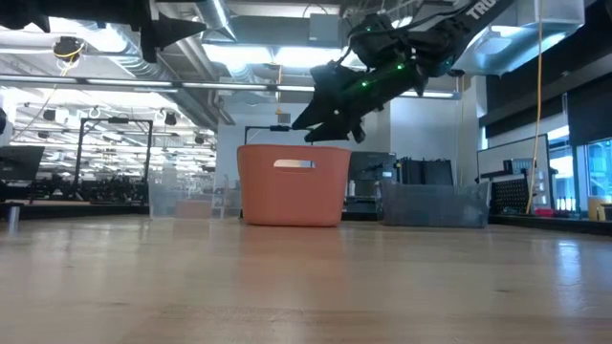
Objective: Sort & place blocks by color
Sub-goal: Put the left blue game piece into the black bin
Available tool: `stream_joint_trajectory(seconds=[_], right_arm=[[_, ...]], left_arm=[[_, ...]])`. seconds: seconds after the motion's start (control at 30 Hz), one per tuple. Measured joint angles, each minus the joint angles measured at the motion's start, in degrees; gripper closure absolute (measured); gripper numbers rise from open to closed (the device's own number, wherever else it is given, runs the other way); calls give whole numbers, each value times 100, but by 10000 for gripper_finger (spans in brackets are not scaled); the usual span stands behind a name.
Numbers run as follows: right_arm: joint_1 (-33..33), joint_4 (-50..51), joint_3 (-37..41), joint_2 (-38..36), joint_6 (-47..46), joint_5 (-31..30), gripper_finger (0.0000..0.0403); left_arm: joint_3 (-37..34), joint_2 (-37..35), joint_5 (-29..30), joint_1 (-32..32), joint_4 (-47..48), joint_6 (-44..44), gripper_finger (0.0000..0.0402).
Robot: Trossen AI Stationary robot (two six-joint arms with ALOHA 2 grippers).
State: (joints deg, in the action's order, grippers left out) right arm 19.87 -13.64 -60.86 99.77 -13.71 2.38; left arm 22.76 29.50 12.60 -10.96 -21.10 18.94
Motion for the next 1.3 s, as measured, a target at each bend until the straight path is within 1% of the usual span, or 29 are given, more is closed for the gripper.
stream_joint_trajectory(seconds=[0.17,0.23,0.3,0.37,0.5,0.6,0.67,0.73,0.83,0.93,1.03,1.13,1.3], right_arm=[[12,7,-164,-26,261,-300,86],[12,143,-354,-106,378,-373,67],[12,528,-599,-244,378,-361,58],[12,1057,-804,-424,404,-155,56],[12,1885,-917,-978,580,647,60],[-51,2290,-764,-1499,494,1302,61],[-148,2317,-484,-1868,336,1548,62],[-306,2140,-133,-2291,145,1551,62],[-607,1400,495,-2928,-258,1495,62],[-944,474,1127,-3405,-579,1112,62],[-1157,-275,1554,-3763,-700,651,62],[-1225,-423,1732,-3940,-698,359,62],[-1225,-438,1733,-3989,-689,326,62]], left_arm=[[2,0,-1,0,0,0,161],[2,0,-2,0,0,0,161],[2,0,0,0,2,0,161],[2,0,-2,2,2,0,161],[2,0,-38,2,9,-2,161],[6,0,-251,2,77,-2,161],[9,0,-397,2,207,0,161],[9,13,-550,2,303,0,161],[9,11,-755,7,321,-5,161],[9,11,-782,9,323,-48,161],[9,11,-782,9,323,-120,161],[7,11,-782,11,323,-136,161],[9,11,-782,11,332,-148,161]])
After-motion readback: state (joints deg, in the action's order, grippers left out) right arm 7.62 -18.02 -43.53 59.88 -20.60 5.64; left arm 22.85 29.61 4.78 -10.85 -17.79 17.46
